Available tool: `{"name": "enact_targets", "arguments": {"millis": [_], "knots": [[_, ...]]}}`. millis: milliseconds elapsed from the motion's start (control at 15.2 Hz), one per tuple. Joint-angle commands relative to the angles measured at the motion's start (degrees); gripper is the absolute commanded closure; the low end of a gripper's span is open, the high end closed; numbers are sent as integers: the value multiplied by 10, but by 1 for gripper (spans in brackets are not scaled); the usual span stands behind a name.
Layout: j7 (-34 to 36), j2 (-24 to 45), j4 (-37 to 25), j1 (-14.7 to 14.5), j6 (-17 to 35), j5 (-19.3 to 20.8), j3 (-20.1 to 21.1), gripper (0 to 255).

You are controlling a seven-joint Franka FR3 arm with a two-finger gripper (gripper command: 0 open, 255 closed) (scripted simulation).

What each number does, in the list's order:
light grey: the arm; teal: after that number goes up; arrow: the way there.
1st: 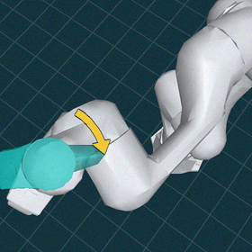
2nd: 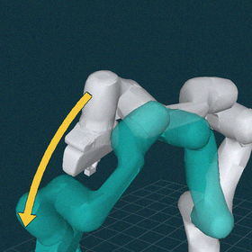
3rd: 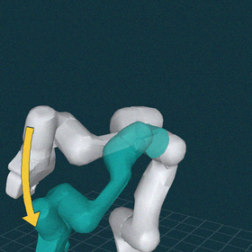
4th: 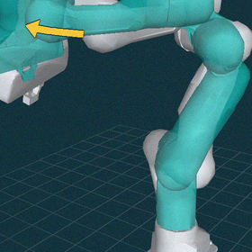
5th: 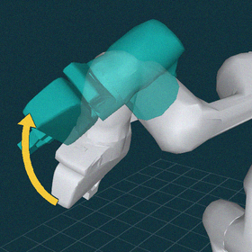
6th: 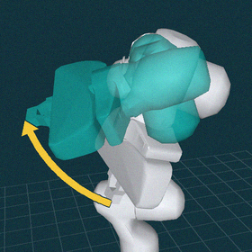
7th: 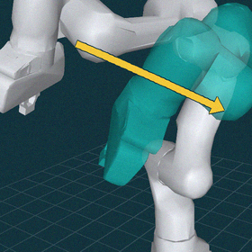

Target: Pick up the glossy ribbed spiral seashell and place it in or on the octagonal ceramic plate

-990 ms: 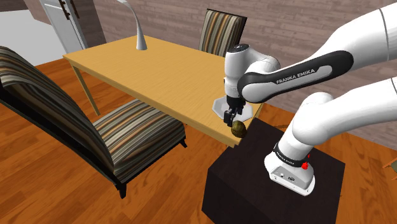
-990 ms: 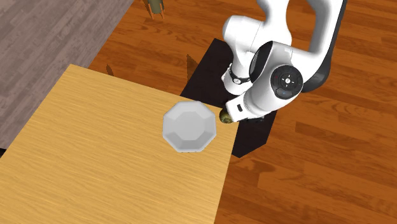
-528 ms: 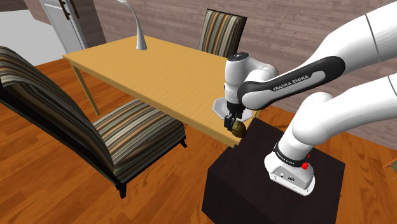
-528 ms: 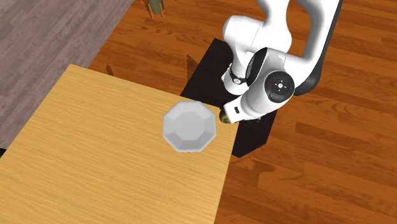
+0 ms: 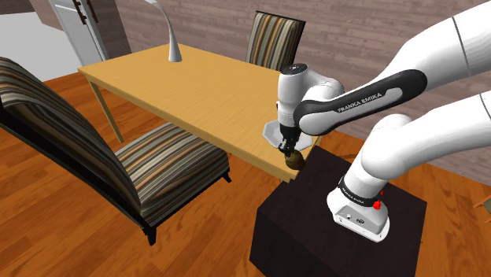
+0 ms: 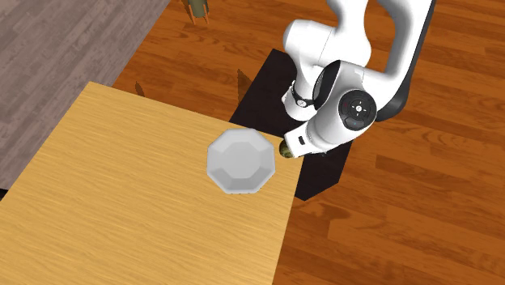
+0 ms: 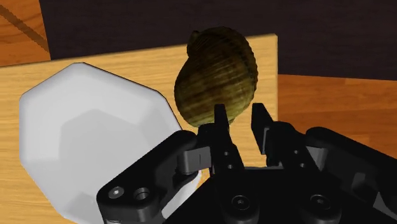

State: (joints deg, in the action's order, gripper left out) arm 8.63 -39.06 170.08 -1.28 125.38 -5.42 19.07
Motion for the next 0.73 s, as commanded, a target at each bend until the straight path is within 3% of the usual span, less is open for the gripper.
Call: {"name": "enact_targets", "arguments": {"millis": [0,396,462,660], "knots": [[0,4,4,-1,0,-13,1,255],[2,4,6,-2,2,-14,2,255],[2,4,6,-2,2,-14,2,0],[-28,120,-84,89,-78,-66,-122,0]]}}
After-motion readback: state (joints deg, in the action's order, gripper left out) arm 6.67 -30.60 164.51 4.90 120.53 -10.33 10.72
